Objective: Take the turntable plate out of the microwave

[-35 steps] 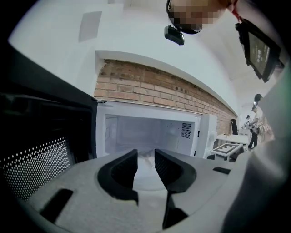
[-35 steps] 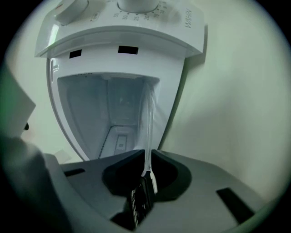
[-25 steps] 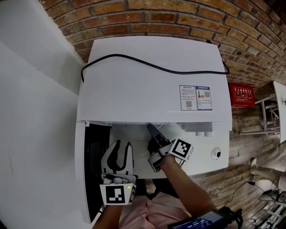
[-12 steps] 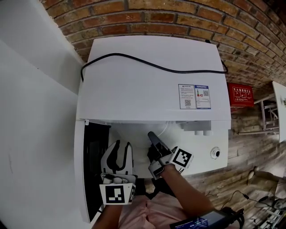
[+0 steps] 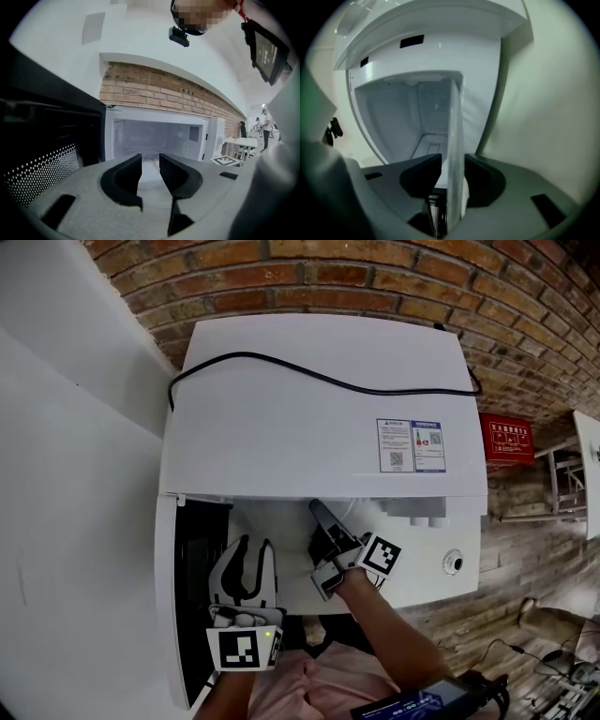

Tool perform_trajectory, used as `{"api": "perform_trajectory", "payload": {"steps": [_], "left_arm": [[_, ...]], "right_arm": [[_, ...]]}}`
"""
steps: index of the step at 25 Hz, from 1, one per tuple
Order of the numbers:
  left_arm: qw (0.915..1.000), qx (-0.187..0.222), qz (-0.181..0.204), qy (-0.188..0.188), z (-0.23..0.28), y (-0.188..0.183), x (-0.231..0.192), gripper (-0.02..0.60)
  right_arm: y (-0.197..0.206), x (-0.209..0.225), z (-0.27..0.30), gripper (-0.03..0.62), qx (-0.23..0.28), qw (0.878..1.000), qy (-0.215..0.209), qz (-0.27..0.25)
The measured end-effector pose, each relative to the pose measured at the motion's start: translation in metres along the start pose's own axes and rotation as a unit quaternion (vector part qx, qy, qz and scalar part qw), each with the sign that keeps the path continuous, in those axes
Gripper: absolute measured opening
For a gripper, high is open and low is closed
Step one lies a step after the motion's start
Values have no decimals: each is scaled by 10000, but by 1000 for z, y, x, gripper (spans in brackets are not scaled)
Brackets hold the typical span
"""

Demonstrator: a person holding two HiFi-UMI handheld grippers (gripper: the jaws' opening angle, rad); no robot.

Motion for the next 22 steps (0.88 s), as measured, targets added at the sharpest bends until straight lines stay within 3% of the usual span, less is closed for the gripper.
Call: {"api": "perform_trajectory", "payload": {"steps": [5,8,13,22], "left_arm": [[10000,-12,-16,26,2,1,1,123],[10000,-12,0,48,2,1,3,123],[10000,-19,3,63,-2,1,10,121],[9997,185,94,-88,-24,-9,34,120]], "right_arm": [[0,1,0,137,-39,9999,-41,90],[2,-4,1,35,-135,9999,-91,41],[3,-7,-7,29,-316,9995,39,3],[22,-33,-40,28,-773,9965,-287,-121]]}}
Point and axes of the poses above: the fingertips, and each gripper's own axes: z forward along the fingers, x to its right, y out of its underside, the point moved 1 cm from there along -z, backward along the fingers, and after that the axes turned 1 degree about z, right-handed, at the moved point
